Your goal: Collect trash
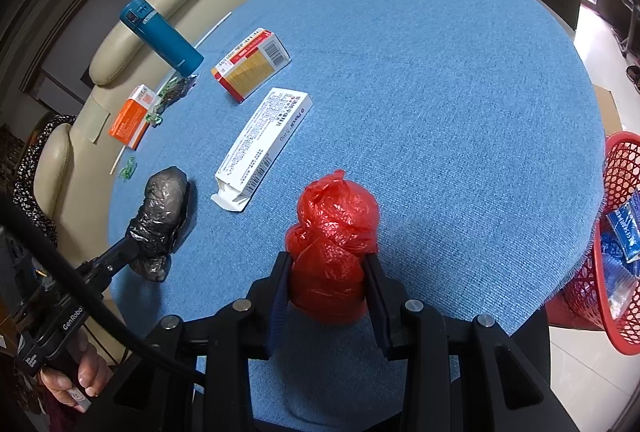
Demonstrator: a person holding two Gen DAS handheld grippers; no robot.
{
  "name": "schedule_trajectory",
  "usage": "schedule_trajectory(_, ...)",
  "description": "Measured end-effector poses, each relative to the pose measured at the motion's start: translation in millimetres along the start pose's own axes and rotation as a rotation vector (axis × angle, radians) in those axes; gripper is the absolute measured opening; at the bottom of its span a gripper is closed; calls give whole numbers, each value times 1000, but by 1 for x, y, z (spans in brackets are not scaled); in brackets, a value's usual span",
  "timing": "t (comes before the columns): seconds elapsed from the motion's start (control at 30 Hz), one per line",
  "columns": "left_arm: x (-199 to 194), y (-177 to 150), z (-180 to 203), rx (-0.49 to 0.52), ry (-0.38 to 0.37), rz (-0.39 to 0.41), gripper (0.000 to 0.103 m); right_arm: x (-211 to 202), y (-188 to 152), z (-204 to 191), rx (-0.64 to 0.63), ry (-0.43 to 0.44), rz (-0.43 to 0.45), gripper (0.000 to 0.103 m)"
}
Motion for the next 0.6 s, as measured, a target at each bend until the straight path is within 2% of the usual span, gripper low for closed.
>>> schedule_trajectory(0.03,0,1,0,4,3,1,24,0,0,0,0,0,0,38)
schedule_trajectory(0.1,1,3,1,8,7,2,50,0,0,0,0,1,0,38)
schedule_trajectory(0.17,2,7,1,17,6,7,54,0,0,0,0,3,0,40)
schedule_trajectory(0.5,19,34,-3,49,110,12,54,3,0,1,-2,2,-8,40)
schedule_trajectory(0.53,19,34,-3,53,125,15,52,3,-1,1,-3,2,-8,40)
schedule_trajectory(0.6,20,34,-1,74,158,22,36,4,0,1,-3,1,-8,40)
Point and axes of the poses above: each gripper's, at about its wrist camera, not at the fingertips, and x roughly the way its jaws point, z to its right, y to its top, the point moved 5 cm from there along x, roughly the way its jaws point, and after that the axes turned 10 degrees about -z, right-handed, at the moved point
